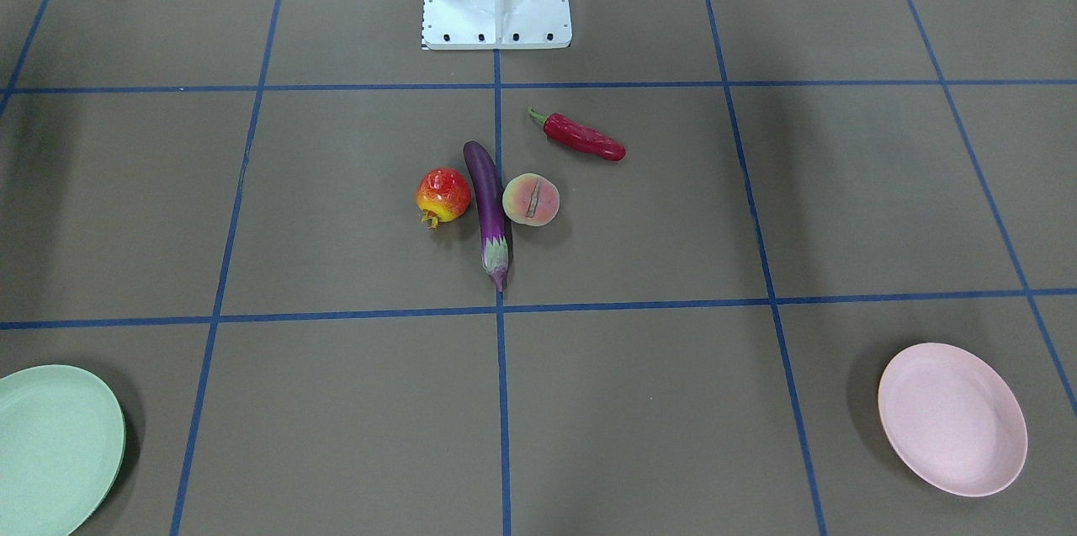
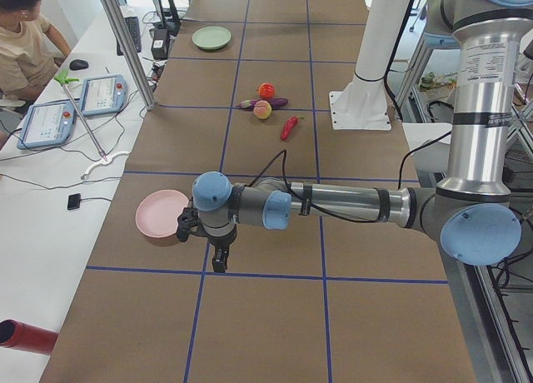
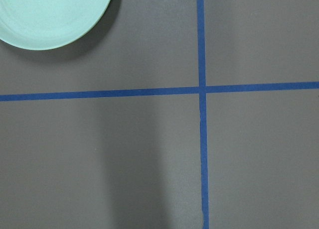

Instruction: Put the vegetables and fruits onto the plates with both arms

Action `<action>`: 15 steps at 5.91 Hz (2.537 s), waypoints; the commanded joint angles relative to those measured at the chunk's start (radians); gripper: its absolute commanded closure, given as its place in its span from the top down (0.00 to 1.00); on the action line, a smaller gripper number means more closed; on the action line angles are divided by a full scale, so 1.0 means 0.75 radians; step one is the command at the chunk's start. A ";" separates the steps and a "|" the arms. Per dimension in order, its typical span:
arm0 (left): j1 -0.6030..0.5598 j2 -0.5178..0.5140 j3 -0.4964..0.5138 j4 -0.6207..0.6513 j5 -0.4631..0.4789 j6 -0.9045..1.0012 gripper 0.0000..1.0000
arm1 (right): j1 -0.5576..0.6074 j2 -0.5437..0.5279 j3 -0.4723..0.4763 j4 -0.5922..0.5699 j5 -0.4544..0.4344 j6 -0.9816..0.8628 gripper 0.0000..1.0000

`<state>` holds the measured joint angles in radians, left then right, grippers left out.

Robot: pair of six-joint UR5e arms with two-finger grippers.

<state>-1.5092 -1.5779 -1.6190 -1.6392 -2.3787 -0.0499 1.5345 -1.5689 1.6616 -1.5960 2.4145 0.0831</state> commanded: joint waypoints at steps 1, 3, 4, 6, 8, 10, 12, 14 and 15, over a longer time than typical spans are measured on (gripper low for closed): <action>0.004 0.003 -0.024 -0.159 -0.177 -0.129 1.00 | -0.003 -0.031 -0.014 0.208 -0.006 0.010 1.00; 0.129 0.005 -0.066 -0.413 -0.225 -0.640 1.00 | -0.031 -0.031 -0.021 0.218 0.067 0.026 1.00; 0.264 -0.009 -0.144 -0.430 -0.220 -1.024 1.00 | -0.056 -0.025 -0.005 0.220 0.092 0.095 1.00; 0.569 -0.029 -0.409 -0.428 -0.089 -1.642 1.00 | -0.215 -0.009 0.055 0.374 0.088 0.313 1.00; 0.909 -0.186 -0.439 -0.416 0.160 -2.148 1.00 | -0.431 0.091 0.084 0.524 0.070 0.709 1.00; 1.117 -0.319 -0.437 -0.315 0.206 -2.499 1.00 | -0.615 0.216 0.118 0.524 -0.036 1.031 1.00; 1.245 -0.426 -0.400 -0.263 0.290 -2.662 1.00 | -0.814 0.410 0.122 0.522 -0.216 1.448 1.00; 1.312 -0.564 -0.221 -0.263 0.306 -2.831 1.00 | -0.923 0.455 0.133 0.522 -0.274 1.605 1.00; 1.319 -0.626 -0.165 -0.236 0.316 -2.860 1.00 | -0.939 0.476 0.137 0.522 -0.276 1.644 1.00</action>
<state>-0.5315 -2.0007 -1.7919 -1.8301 -2.1488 -2.1671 0.8490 -1.2272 1.7616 -1.2041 2.2133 1.2816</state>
